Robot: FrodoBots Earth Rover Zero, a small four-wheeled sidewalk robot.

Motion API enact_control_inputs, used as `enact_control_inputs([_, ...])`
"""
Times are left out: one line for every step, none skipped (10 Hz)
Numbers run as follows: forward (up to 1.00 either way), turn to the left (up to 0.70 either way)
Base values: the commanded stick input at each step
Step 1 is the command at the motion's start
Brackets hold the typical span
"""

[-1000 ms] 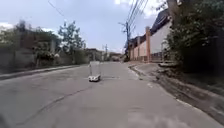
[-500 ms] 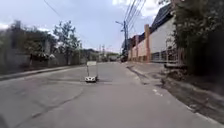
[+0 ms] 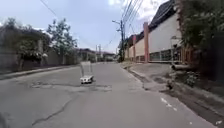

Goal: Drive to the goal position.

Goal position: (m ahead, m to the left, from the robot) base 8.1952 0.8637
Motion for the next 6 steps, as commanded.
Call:
enact_control_inputs([1.00, -0.08])
enact_control_inputs([1.00, -0.20])
enact_control_inputs([1.00, -0.25])
enact_control_inputs([1.00, 0.00])
enact_control_inputs([1.00, 0.00])
enact_control_inputs([1.00, -0.02])
